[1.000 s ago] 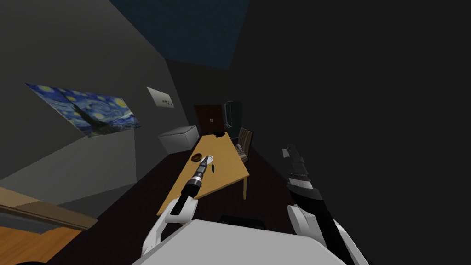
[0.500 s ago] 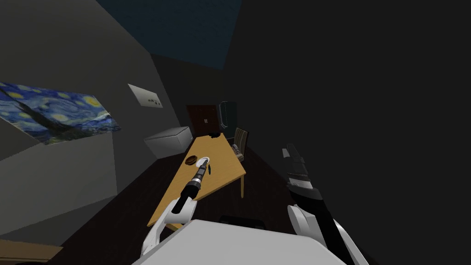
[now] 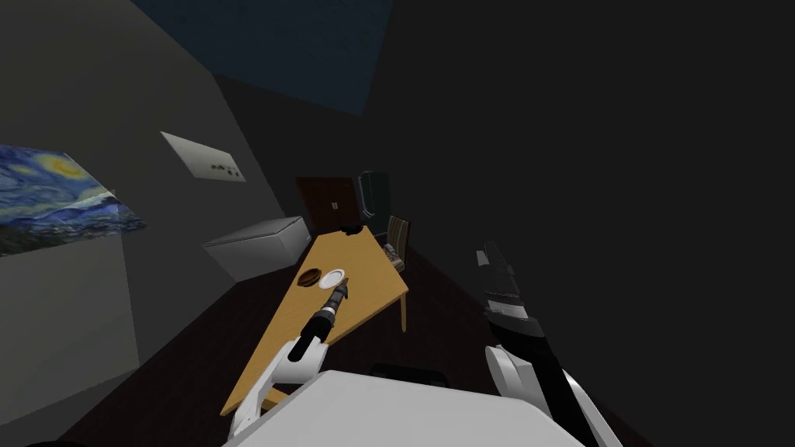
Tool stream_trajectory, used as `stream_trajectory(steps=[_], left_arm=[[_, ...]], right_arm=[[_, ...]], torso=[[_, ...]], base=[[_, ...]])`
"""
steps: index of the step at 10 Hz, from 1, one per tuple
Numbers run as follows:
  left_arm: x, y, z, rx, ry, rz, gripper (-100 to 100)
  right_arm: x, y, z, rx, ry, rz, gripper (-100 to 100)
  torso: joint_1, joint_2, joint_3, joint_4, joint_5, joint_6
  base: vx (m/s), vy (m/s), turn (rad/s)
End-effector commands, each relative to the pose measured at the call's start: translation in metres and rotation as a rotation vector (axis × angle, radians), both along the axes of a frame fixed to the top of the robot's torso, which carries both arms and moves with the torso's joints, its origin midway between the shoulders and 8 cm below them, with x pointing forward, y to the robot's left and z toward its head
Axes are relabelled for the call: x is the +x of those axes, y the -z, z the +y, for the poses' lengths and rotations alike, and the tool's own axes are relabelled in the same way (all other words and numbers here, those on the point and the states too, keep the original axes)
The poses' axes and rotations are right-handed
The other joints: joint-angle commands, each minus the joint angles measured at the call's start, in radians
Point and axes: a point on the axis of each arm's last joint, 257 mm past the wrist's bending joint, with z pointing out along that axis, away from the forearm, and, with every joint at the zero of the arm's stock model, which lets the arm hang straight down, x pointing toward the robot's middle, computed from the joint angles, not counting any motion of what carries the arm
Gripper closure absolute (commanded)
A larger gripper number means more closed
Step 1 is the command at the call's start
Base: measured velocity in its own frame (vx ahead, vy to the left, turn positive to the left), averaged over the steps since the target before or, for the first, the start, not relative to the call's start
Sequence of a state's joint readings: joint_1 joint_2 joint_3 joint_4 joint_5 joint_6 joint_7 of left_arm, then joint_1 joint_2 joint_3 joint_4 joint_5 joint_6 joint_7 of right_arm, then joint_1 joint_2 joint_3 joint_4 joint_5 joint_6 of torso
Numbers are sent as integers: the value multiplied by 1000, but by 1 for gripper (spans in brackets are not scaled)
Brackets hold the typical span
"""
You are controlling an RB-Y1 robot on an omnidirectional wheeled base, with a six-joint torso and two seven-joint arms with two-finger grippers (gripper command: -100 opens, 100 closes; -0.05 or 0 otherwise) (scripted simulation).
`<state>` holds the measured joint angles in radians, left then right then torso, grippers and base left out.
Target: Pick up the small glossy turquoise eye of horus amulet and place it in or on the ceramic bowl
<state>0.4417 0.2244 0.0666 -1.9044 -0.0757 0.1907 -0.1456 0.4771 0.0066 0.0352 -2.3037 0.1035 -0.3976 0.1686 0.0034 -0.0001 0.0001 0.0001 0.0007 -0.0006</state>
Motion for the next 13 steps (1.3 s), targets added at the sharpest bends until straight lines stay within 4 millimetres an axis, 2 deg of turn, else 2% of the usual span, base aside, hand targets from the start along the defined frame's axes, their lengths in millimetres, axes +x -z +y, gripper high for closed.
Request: stream_trajectory(steps=[1, 3, 4, 5, 6, 7, 8, 9, 10, 12, 13], left_arm=[[0, 10, 3, 2, -9, 37, -100], [-16, 47, 22, 17, -34, 156, -100], [-18, 51, 23, 15, -40, 171, -100], [-29, 69, 33, 25, -52, 232, -100], [-29, 70, 34, 24, -55, 239, -100], [-42, 88, 45, 34, -70, 306, -100], [-42, 88, 45, 34, -70, 306, -100], [-55, 105, 56, 46, -83, 367, -100], [-56, 106, 57, 45, -85, 372, -100], [-83, 133, 81, 72, -112, 490, -100], [-85, 135, 82, 71, -117, 501, -100]], right_arm=[[0, 0, 0, 0, 0, 0, 0], [0, 0, 0, 0, 0, 0, 0], [0, 0, 0, 0, 0, 0, 0], [0, 0, 0, 0, 0, 0, 0], [0, 0, 0, 0, 0, 0, 0], [0, 0, 0, 0, 0, 0, 0], [0, 0, 0, 0, 0, 0, 0], [0, 0, 0, 0, 0, 0, 0], [0, 0, 0, 0, 0, 0, 0], [0, 0, 0, 0, 0, 0, 0], [0, 0, 0, 0, 0, 0, 0]], torso=[[0, 0, 0, 0, 0, 0], [0, 0, 0, 0, 0, 0], [0, 0, 0, 0, 0, 0], [1, -1, 0, 0, 0, -1], [1, -1, 0, 0, 0, 0], [1, -1, -1, 0, 0, -1], [1, -1, -1, 0, 0, 0], [0, -2, -1, 0, 0, -1], [1, -2, -1, 0, 0, 0], [1, -2, -1, 0, 0, 0], [2, -2, -1, 0, 0, 0]], base=[[-12, 20, -157], [-10, 25, -351], [-8, 35, -142], [-3, 35, -261], [1, 35, -118], [3, 28, -196], [4, 27, -146], [9, 27, -285], [7, 32, -133], [8, 45, -340], [9, 53, -104]])
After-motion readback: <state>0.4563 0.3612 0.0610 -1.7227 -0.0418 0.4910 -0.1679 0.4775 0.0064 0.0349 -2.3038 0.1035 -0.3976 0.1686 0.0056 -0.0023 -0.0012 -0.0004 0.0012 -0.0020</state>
